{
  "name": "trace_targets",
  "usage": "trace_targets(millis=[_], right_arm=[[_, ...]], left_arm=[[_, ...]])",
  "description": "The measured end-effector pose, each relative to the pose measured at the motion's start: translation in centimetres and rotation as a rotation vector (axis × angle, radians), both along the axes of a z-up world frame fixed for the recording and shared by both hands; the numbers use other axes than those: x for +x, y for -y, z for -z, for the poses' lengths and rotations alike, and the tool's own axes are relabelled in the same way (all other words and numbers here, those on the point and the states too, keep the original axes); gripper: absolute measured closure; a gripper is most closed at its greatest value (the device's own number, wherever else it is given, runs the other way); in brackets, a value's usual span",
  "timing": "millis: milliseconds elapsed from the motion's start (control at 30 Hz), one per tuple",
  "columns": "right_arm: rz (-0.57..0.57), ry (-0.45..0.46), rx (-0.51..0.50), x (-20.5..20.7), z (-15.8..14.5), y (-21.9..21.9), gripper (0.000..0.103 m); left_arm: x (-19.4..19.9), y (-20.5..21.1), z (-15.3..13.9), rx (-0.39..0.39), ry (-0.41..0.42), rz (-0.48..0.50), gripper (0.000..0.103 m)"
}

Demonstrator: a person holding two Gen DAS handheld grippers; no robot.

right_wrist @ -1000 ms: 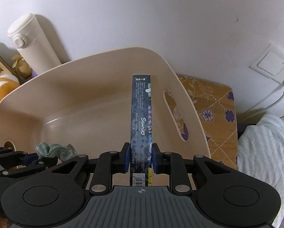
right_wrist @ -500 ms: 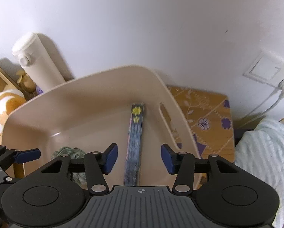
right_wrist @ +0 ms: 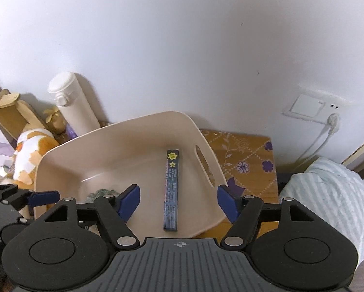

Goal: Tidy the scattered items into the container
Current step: 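Move the left tool to the white packet while the right tool reaches the brown plush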

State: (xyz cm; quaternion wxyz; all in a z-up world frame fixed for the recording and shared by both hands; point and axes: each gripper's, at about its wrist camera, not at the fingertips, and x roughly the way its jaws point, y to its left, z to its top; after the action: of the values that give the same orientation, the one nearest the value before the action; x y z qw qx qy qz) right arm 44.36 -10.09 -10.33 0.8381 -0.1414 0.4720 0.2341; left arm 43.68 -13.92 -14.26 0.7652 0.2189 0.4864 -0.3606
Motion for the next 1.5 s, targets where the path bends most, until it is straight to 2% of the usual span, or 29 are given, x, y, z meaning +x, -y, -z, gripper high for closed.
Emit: trace_targets(millis=[200,267,467,667,900,1233,1400,1500], right_arm=[[0.002,-0.001,0.027,-3.4,-1.5,2.2,0.022],[0.001,0.002,0.029,-4.7,-1.8,3.0,0.015],[-0.011,0.001,0.012,-8.9,-1.7,5.9,0.013],[-0.026,-0.059,-0.003,-12.1,-0.2,8.5,0.013],[-0.019,-0.165,-0.031,-15.4,2.9,10.7,0.011],[0.039,-0.298,-0.056,-17.8,7.7,12.4,0.01],[-0.021,-0.365,-0.095,-19.2,9.4,12.3,0.01],[-0.015,-0.408,-0.085,-19.8,10.2,12.4,0.01]], left_arm=[[-2.6,-2.5,-2.1,-0.02,0.022,0.021,0.035],[-3.4,-3.4,-2.6,-0.023,0.029,0.025,0.027],[-5.5,-6.1,-2.7,-0.018,0.007,0.04,0.026],[-7.9,-8.1,-1.4,0.025,-0.018,0.07,0.025],[-9.8,-9.7,1.2,0.092,-0.051,0.116,0.024],[-10.9,-10.5,4.8,0.168,-0.097,0.149,0.024],[-10.9,-10.8,6.5,0.207,-0.114,0.157,0.024],[-10.7,-11.0,7.1,0.219,-0.119,0.155,0.024]])
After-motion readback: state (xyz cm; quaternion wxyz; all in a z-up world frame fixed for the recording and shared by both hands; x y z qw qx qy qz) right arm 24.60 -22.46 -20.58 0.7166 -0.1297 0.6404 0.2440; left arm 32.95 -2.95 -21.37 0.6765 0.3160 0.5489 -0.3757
